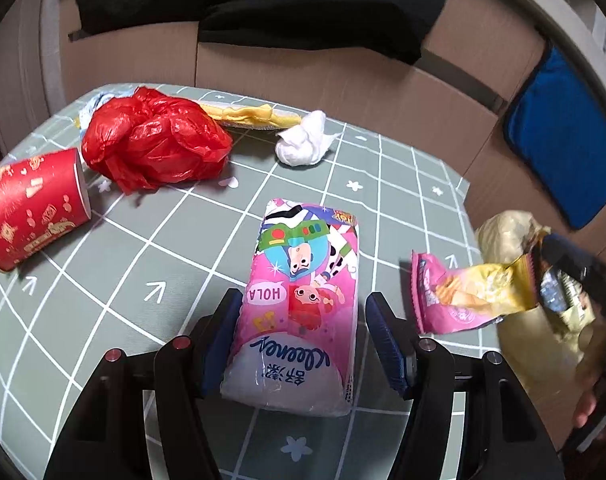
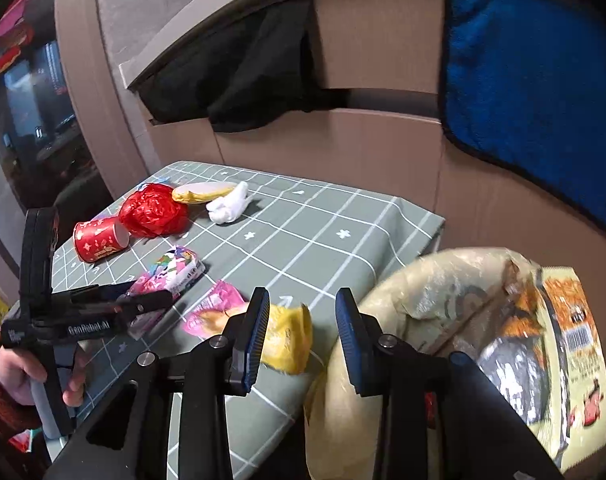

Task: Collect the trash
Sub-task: 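Grasp the pink tissue pack with the left gripper while the right grasps the pink snack wrapper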

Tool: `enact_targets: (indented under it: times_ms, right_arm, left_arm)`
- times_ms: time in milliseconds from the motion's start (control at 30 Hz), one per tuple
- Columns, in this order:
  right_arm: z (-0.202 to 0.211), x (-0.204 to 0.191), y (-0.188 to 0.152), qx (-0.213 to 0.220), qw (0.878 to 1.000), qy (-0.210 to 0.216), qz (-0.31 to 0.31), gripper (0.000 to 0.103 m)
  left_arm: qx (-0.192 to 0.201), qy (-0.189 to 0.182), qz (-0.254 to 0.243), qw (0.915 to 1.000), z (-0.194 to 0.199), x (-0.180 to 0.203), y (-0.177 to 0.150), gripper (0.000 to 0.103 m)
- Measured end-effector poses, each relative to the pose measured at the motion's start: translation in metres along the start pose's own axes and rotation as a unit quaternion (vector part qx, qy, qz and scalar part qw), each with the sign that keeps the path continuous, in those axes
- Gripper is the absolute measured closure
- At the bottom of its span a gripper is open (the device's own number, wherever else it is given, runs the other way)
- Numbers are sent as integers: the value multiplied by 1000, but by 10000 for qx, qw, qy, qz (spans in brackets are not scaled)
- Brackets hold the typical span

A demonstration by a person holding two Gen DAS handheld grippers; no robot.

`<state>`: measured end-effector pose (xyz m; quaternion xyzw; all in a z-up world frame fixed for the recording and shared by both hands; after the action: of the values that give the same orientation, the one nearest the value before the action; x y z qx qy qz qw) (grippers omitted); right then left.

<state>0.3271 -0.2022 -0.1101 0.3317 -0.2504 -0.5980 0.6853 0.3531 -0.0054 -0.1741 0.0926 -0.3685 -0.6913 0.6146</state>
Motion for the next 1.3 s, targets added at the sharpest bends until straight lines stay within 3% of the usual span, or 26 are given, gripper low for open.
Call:
enact_targets:
  times_ms: [100, 333, 433, 500, 600, 767, 1033, 1167, 1200, 1267, 1300]
  right_arm:
    - [-15, -4, 11, -150, 9998, 143, 67, 67]
    - [-49, -4, 4, -748, 9970, 194, -68, 65]
    - [-45, -14, -15, -1056, 9926, 564, -192, 65]
    - [-38, -27, -26, -1199, 9881, 956, -64, 65]
    - [-20, -48, -32, -1123, 9860, 1153, 446, 65]
    - [-10, -60, -17, -649, 9900, 824, 940, 60]
    - [-64, -74, -29, -1186, 9879, 500, 860, 59]
    - [-66, -83, -30, -1057, 9884, 319, 1047, 56]
    - [-66, -86, -30, -1073, 9878, 268, 1097, 58]
    - [-63, -89, -31, -1045, 9876, 217, 1149, 77]
    - [-58, -90, -30, -973, 9884, 205, 1152, 81]
  left_arm:
    - [103, 200, 87, 9997, 4, -2, -3, 51]
    - [125, -508, 973, 9939, 23, -17, -8, 58]
    - [264, -684, 1171, 9904, 42, -20, -5, 58]
    - [443, -643, 1093, 9909, 59, -19, -3, 58]
    - [704, -440, 956, 9919, 81, -19, 1, 58]
    - [970, -390, 1060, 9889, 96, -21, 5, 58]
    - [883, -364, 973, 9907, 95, -19, 0, 57]
    - [889, -307, 1006, 9905, 93, -20, 0, 57]
    - [908, -287, 985, 9906, 93, -20, -1, 57]
    - [941, -249, 923, 9910, 94, -18, -1, 58]
    - [955, -240, 894, 9911, 95, -17, -1, 57]
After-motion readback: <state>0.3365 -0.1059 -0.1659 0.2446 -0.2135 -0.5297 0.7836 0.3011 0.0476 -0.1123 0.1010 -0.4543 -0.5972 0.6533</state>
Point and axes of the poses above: each gripper's, at about its wrist camera, not at the fingertips, and z roughly against the way its jaws point, x to its right, y to its top, the point moved 4 cm from there along -z, roughly the way its jaws point, and after that the axes turned 8 degrees about -y, right-handed, at the moved point
